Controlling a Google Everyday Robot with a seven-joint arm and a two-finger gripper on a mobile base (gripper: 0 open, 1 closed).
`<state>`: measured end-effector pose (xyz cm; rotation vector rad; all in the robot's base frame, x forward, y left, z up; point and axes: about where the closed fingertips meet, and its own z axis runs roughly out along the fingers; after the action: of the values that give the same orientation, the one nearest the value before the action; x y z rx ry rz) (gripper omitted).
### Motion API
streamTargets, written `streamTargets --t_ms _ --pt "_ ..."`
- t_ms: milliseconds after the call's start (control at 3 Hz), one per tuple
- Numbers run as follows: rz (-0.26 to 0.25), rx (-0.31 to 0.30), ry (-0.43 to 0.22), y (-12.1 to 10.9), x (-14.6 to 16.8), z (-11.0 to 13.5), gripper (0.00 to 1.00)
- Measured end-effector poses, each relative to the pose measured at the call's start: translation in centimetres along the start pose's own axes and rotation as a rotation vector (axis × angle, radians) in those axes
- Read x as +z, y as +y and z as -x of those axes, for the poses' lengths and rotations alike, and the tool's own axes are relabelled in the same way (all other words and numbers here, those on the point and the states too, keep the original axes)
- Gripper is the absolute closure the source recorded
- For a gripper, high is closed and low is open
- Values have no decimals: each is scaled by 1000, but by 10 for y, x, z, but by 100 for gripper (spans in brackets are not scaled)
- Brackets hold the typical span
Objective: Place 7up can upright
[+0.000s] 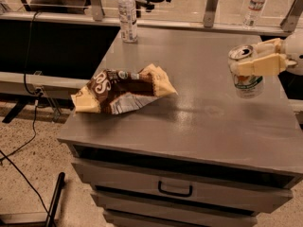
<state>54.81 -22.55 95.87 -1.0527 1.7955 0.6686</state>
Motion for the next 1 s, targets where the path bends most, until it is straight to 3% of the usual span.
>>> streamTargets --t_ms 333,1000 --pt "31 0 -86 5 -7 2 100" --pt "96 13 -243 26 -17 -20 100"
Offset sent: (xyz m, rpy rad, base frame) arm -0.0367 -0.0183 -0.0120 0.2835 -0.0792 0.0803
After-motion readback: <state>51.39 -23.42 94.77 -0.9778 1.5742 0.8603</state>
